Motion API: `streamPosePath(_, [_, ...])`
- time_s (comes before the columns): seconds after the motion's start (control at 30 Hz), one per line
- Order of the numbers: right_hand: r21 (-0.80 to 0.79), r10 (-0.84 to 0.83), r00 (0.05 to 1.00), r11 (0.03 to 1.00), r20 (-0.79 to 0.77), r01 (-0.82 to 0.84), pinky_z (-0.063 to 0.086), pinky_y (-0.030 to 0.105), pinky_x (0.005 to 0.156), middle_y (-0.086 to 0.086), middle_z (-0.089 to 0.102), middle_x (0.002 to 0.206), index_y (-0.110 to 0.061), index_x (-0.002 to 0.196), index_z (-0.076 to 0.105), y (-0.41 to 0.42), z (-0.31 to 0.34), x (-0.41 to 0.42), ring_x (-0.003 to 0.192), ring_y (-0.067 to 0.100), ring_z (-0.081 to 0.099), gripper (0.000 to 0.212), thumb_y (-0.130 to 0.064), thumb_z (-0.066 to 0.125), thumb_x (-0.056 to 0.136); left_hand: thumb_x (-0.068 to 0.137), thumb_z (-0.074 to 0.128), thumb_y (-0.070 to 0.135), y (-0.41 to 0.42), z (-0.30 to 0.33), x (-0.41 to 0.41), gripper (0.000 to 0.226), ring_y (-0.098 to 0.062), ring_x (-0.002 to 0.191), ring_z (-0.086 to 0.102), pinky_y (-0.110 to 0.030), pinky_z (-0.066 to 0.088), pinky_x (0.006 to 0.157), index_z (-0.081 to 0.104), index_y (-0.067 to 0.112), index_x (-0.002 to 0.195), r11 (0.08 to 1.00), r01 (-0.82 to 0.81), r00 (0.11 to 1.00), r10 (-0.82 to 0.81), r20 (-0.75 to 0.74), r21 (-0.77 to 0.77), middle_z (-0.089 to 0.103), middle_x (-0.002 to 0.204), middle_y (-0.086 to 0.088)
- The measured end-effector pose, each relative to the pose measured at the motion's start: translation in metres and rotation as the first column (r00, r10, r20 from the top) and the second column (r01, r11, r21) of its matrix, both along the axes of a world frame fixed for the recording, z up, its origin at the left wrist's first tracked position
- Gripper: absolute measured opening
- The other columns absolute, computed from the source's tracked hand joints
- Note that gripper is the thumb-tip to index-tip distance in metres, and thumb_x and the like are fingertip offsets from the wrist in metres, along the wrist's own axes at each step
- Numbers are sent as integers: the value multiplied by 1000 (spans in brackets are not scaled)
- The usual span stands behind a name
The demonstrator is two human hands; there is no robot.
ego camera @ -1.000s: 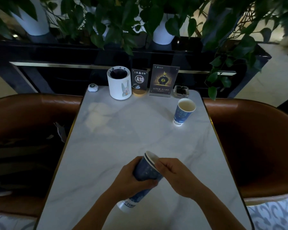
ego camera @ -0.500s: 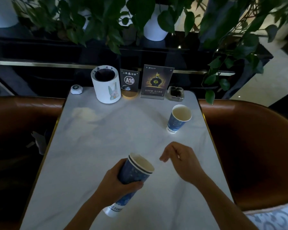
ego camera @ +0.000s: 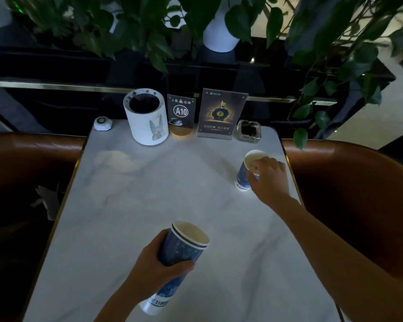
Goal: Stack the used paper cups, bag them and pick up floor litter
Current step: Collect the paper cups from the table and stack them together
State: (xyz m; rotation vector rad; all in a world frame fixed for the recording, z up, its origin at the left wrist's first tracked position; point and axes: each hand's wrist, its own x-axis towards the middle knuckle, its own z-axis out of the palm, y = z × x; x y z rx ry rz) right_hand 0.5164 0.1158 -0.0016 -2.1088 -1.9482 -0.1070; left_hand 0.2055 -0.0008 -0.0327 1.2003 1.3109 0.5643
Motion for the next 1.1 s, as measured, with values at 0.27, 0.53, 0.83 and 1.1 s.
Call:
streamPosePath(0.27, [-191,-131,984,976,-118,107,41,26,77,12,69,102,-9,110,62,-10,-5,-10,94,30,62,24,-22,55,92,48,87,39,-12,8,-16,60,-15,81,73,-31,58,69,66,29,103,1000,-7,1000,7,1,-2,77,92,4])
streamPosePath(0.53, [-184,1,939,981,-343,-68,44,15,68,7,68,93,-10,104,62,-83,34,-42,75,13,60,20,-26,55,95,49,86,43,-41,20,-35,58,-14,79,73,-32,59,69,66,29,101,999,31,1000,-31,0,17,77,93,2])
streamPosePath(0.83, [-82,21,876,994,-482,-69,41,-1,60,4,63,86,-11,95,62,-160,90,-88,73,1,55,17,-21,48,98,57,83,48,-78,23,-62,51,-8,78,73,-37,62,73,64,33,101,991,130,989,-128,-72,28,77,92,6])
streamPosePath(1.1, [-102,40,794,987,-607,-127,43,0,61,2,66,89,-11,99,64,-201,103,-129,77,-2,61,17,-19,49,98,65,87,38,-99,22,-81,46,-5,81,74,-27,58,71,63,33,104,976,216,975,-216,-52,-10,77,95,7])
